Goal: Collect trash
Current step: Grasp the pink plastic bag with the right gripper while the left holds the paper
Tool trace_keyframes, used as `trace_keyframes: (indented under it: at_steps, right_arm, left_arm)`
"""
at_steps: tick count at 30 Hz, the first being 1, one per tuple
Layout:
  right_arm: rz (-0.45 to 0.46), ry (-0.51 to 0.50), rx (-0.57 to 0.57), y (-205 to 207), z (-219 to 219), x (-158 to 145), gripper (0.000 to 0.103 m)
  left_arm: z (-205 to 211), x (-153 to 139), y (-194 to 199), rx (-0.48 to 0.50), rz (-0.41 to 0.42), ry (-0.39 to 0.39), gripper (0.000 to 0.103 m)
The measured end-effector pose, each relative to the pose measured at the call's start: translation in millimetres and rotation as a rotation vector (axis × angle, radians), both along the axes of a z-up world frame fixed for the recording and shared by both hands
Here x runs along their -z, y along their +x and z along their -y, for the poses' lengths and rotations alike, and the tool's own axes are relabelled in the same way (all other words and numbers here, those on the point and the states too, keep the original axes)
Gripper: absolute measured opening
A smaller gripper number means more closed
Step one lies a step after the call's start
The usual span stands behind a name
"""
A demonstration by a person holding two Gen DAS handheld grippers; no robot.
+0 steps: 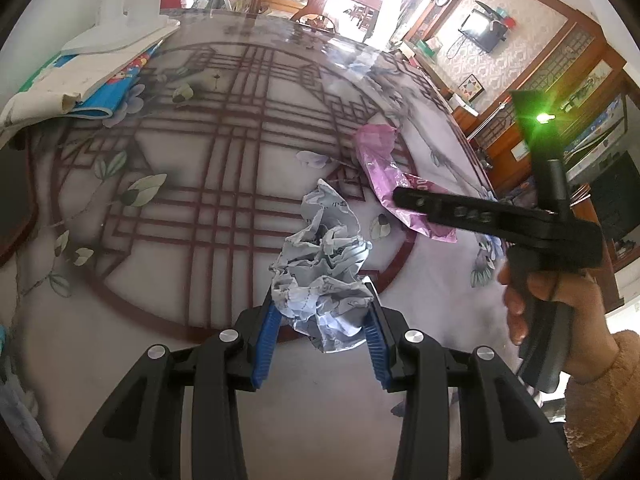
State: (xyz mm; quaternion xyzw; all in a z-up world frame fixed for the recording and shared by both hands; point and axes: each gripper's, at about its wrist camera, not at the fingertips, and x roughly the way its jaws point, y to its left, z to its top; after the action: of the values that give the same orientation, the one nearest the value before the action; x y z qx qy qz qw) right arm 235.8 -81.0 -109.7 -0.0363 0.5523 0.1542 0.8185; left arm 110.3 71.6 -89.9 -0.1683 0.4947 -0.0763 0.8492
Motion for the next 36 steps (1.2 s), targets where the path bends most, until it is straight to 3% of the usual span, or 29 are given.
trace_keyframes:
  at_steps: [3,8,12,20,25,36]
  right_arm:
    - [0.013,0.007,-0.009,-1.0,-3.2,1.9,0.071]
    - [0.019,0.034,-0.043,-6.2,-5.7,-0.1,0.039]
    - [0.021,0.063,-0.048,-12.1,-2.6,-2.4,0.03]
    - [0.042,0.202,0.016,-45.4,26.3,-24.0,0.028]
    - [0.086,0.19,0.031,-85.1,43.5,-38.9,0.028]
    - [0.228,0.273,0.098,-175.6,84.4,-83.9,0.028]
  left_arm:
    - [0.7,-1.0,0.1,0.001,0.009,0.019,0.038]
    - [1.6,-1.4,0.7,0.005,0.014,0.035,0.038]
    - [2.5,-1.1,-0.2,0.005,0.014,0.037,0.038]
    - [2.3,-2.6,-0.5,0.004,0.028,0.034,0.038]
    - [2.7,-5.7,-2.3,0.003,0.048,0.04,0.038]
    - [14.2,-22.7,-14.1,0.03,0.14,0.108,0.038]
